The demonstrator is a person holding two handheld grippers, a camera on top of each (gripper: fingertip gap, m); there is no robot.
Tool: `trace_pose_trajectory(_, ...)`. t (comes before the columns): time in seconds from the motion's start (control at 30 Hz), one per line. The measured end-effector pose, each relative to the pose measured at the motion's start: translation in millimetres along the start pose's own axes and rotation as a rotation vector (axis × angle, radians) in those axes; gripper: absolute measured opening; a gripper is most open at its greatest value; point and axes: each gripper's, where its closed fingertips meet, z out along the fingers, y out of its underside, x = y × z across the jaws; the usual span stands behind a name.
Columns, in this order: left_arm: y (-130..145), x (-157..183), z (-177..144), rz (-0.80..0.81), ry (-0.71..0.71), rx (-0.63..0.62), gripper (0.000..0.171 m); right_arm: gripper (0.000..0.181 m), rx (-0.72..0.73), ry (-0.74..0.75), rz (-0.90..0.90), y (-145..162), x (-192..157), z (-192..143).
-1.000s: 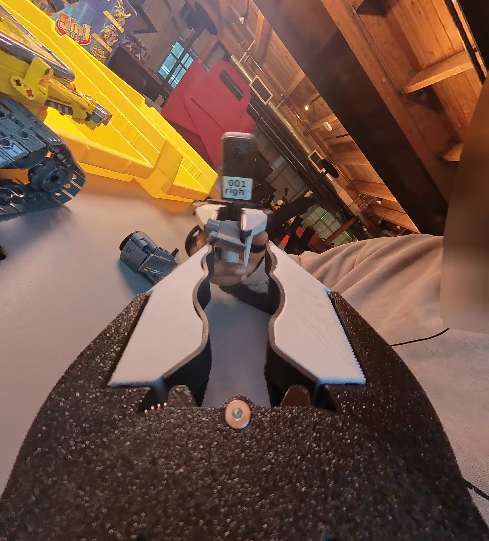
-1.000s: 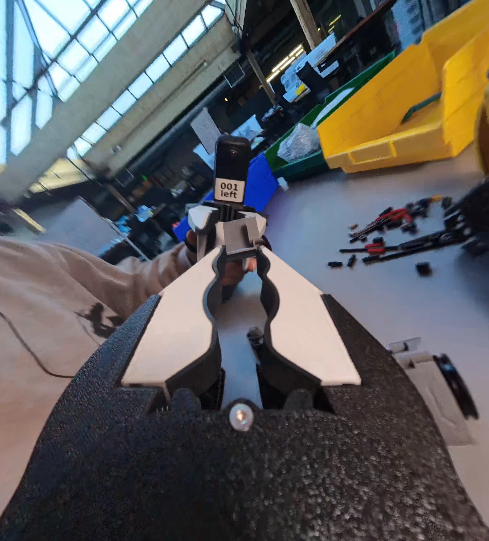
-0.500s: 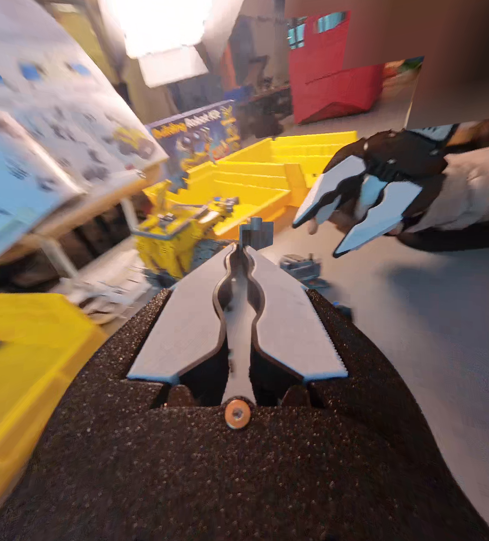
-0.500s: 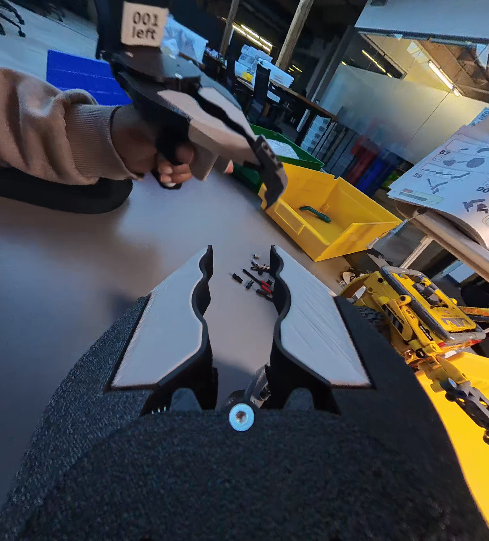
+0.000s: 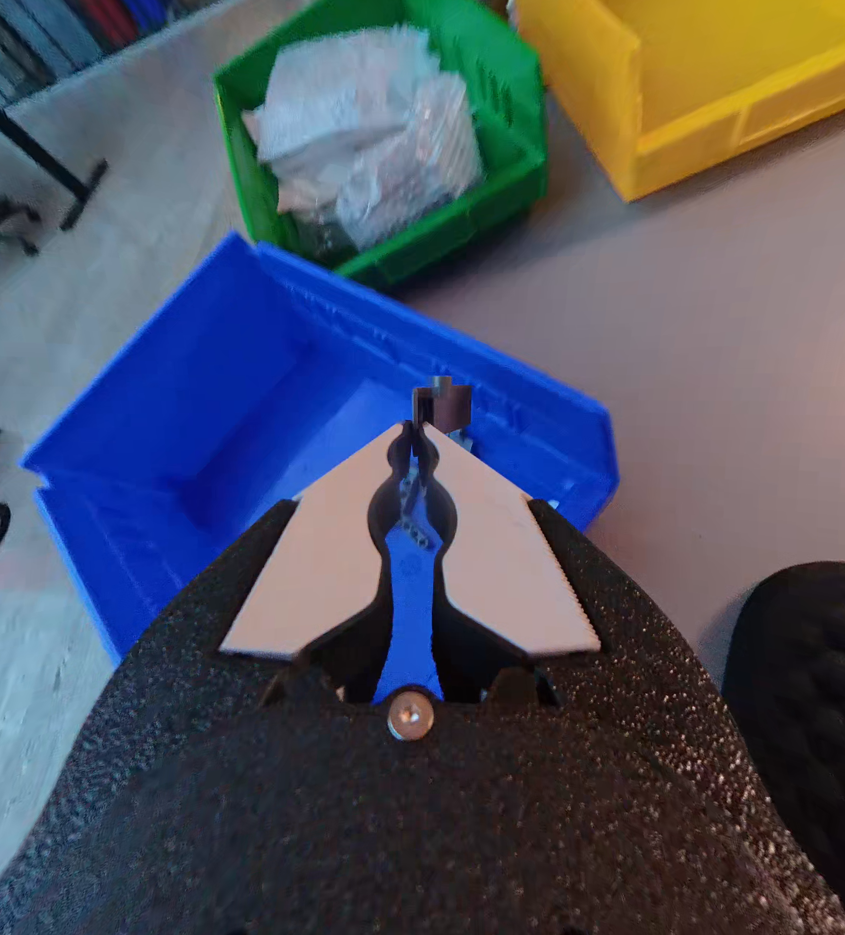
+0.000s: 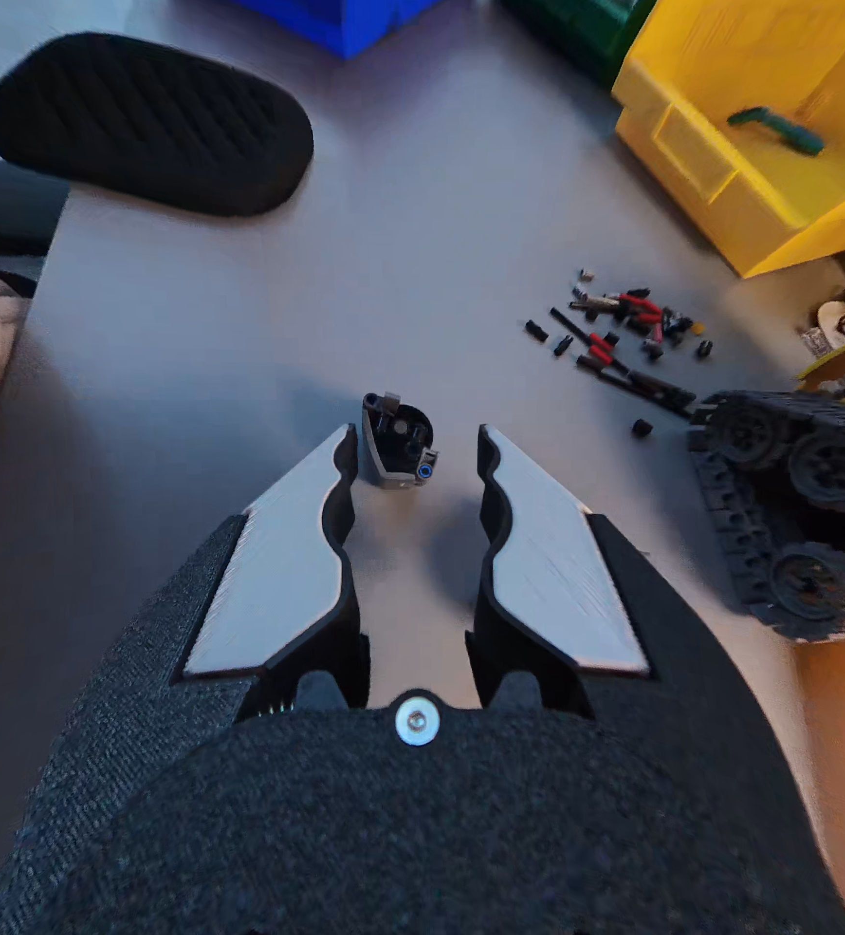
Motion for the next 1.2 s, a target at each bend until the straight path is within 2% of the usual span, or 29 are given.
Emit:
trace_pose_trajectory(0.1,25,-7,3,-0.024,-0.015,-0.087,0.001,0.047,-0.089,-0.008,-0.021,13,-6,9)
trace_pose_trajectory(0.17,25,-5,7,-0.024,-0.017,-0.080,0.007,0.045,-0.119,-0.010,-0.007,17,-7,13)
trace_pose_trajectory(0.23,5,2,6,-0.044,0.004,0.013,0.015,0.041,-0.143,0.011,-0.004,22,-5,16)
trace_pose_trajectory(0.3,-31,21,-5,-0.072,0.073,0.173,0.017,0.033,-0.152,0.009,-0.012,25,-7,19)
trace_pose_trajectory(0.33,-51,42,-13,-0.074,0.157,0.256,0.017,0.032,-0.145,0.014,-0.019,25,-6,19)
trace_pose_trajectory(0.4,-86,105,-31,-0.064,0.427,0.378,0.018,0.032,-0.142,0.028,-0.063,23,-4,19)
trace_pose_trajectory(0.47,-101,184,-49,-0.042,0.777,0.390,0.026,0.031,-0.095,0.083,-0.117,15,3,15)
trace_pose_trajectory(0.53,-99,258,-66,-0.009,1.101,0.345,0.030,0.032,0.009,0.134,-0.169,-3,9,8)
trace_pose_trajectory(0.63,-82,342,-80,0.022,1.474,0.169,0.046,0.031,0.189,0.254,-0.307,-32,19,-11)
trace_pose_trajectory(0.67,-80,362,-85,0.000,1.590,0.099,0.053,0.031,0.252,0.296,-0.355,-41,21,-19)
trace_pose_trajectory(0.73,-89,386,-95,-0.107,1.790,0.013,0.054,0.031,0.333,0.371,-0.424,-50,26,-31)
trace_pose_trajectory(0.8,-97,401,-102,-0.159,1.919,-0.044,0.056,0.031,0.359,0.441,-0.468,-53,33,-40)
trace_pose_trajectory(0.87,-103,411,-107,-0.168,1.979,-0.040,0.054,0.031,0.358,0.494,-0.500,-53,38,-45)
trace_pose_trajectory(0.9,-104,416,-105,-0.159,1.969,-0.018,0.045,0.031,0.368,0.508,-0.517,-55,38,-47)
trace_pose_trajectory(1.0,-101,419,-97,-0.103,1.895,0.095,0.044,0.031,0.309,0.522,-0.556,-48,41,-42)
trace_pose_trajectory(1.1,-92,418,-85,0.037,1.721,0.249,0.044,0.029,0.303,0.466,-0.478,-41,41,-33)
trace_pose_trajectory(1.2,-90,410,-66,0.264,1.448,0.440,0.044,0.030,0.397,0.317,-0.240,-45,38,-34)
